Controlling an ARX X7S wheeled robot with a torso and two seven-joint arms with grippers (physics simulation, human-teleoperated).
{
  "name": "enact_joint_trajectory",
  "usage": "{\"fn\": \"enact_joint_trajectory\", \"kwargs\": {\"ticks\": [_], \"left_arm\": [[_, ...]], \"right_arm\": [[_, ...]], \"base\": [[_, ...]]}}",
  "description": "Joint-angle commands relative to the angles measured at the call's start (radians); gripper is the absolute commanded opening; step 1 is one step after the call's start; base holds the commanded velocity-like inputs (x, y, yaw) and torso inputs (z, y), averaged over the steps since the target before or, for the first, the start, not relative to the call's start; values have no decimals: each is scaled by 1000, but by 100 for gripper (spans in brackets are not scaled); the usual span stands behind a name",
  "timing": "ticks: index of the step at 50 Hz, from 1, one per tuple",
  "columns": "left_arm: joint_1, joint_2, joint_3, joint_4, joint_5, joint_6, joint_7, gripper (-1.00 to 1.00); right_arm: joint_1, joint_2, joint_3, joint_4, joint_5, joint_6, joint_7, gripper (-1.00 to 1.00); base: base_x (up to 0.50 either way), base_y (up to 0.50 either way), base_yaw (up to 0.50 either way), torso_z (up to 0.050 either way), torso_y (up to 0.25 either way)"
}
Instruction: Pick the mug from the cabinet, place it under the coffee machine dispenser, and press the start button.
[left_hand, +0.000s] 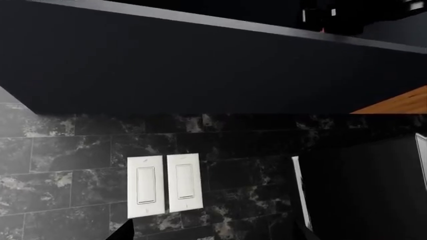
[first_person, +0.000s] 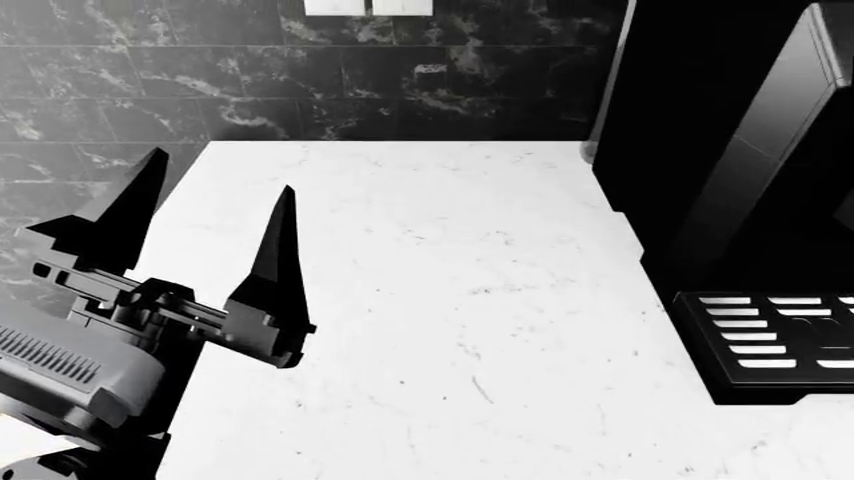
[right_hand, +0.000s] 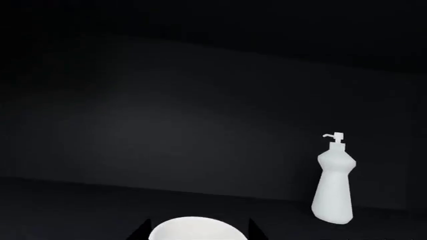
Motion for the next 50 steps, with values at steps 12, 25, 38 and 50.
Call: {"fn": "enact_joint_trajectory", "kwargs": {"ticks": [12, 25, 38, 50], "left_arm": [[-3, -7, 4, 5, -4, 0, -10, 100], [6, -8, 2, 3, -5, 12, -13, 100], [4, -8, 8, 1, -1, 15, -18, 100], [4, -8, 13, -4, 1, 20, -23, 100]], "right_arm": [[-14, 25, -22, 61, -35, -337, 51, -100], [-74, 36, -21, -151, -17, -278, 26, -100], [-195, 103, -14, -590, 17, 5, -24, -100], [-269, 169, 20, -947, 83, 236, -78, -100]], "base": [[0, 0, 0, 0, 0], [0, 0, 0, 0, 0], [-462, 34, 0, 0, 0], [-338, 30, 0, 0, 0]]}}
